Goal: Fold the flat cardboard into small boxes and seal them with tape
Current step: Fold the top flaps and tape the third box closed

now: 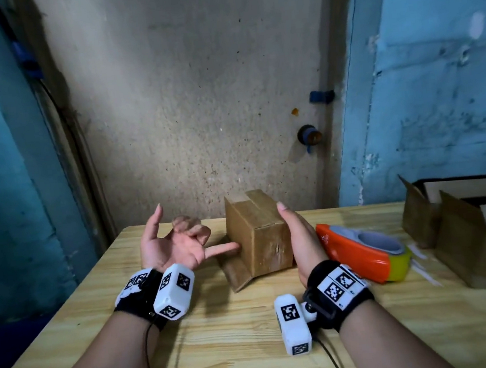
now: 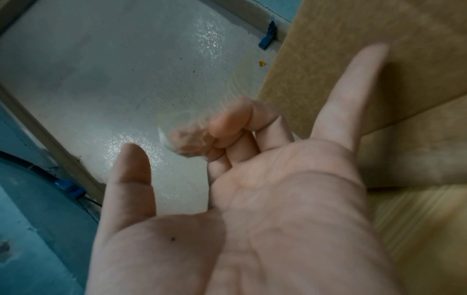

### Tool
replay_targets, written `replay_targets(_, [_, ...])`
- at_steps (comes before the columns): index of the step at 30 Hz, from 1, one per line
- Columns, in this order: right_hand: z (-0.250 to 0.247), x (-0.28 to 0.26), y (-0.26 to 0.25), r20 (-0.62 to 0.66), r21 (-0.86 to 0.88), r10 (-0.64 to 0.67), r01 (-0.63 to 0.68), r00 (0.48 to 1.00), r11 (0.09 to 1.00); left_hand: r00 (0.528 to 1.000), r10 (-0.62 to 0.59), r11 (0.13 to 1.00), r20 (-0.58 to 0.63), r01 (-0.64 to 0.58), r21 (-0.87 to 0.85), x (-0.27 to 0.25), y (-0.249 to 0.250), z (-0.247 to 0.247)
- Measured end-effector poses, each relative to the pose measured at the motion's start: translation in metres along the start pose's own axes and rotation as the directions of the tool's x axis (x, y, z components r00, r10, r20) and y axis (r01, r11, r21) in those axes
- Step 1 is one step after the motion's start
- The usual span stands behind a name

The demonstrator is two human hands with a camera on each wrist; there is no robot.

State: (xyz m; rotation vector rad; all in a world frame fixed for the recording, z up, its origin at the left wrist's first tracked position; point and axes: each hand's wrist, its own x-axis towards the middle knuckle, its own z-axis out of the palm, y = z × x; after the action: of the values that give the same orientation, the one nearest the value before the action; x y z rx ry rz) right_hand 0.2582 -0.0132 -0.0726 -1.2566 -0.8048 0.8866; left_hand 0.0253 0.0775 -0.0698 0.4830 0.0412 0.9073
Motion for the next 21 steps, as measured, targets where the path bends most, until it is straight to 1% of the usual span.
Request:
replay_targets(3, [0.0, -0.007, -0.004, -0.002, 0.035, -0.081, 0.081, 0.997, 0.996, 0.999, -0.006, 1.0, 0.049, 0.005, 0.025, -0.005, 0.002, 0.008])
replay_targets(6, [-0.001, -0.007, -0.004, -0.065, 0.086, -0.205, 0.21, 0.977, 0.974, 0.988, -0.041, 0.996, 0.151, 0.029, 0.084, -0.01, -0.002, 0.021])
replay_targets(8, [0.0, -0.007, -0.006, -0.145, 0.102, -0.286, 0.301, 0.947, 0.948, 0.975, -0.059, 0.992, 0.213, 0.034, 0.12, -0.013, -0.007, 0.031])
replay_targets(10, [-0.001, -0.009, -0.009, -0.211, 0.074, -0.372, 0.395, 0.904, 0.916, 0.963, -0.07, 0.99, 0.261, 0.034, 0.14, -0.015, -0.012, 0.04])
replay_targets(12, [-0.001, -0.01, -0.011, -0.224, 0.03, -0.471, 0.489, 0.853, 0.872, 0.954, -0.068, 0.985, 0.292, 0.018, 0.169, -0.015, -0.016, 0.046])
replay_targets(13, [-0.001, -0.01, -0.013, -0.198, -0.006, -0.529, 0.538, 0.825, 0.843, 0.952, -0.075, 0.983, 0.297, 0.02, 0.183, -0.014, -0.018, 0.048])
replay_targets(15, [0.001, -0.012, -0.014, -0.107, -0.06, -0.619, 0.616, 0.778, 0.786, 0.95, -0.107, 0.982, 0.295, 0.054, 0.183, -0.013, -0.021, 0.048])
replay_targets(17, [0.004, -0.017, -0.015, -0.026, -0.067, -0.66, 0.658, 0.75, 0.75, 0.945, -0.132, 0.982, 0.299, 0.083, 0.17, -0.012, -0.023, 0.045])
replay_targets(21, [0.009, -0.023, -0.016, 0.105, -0.093, -0.7, 0.708, 0.706, 0.7, 0.944, -0.14, 0.98, 0.299, 0.089, 0.18, -0.01, -0.031, 0.042])
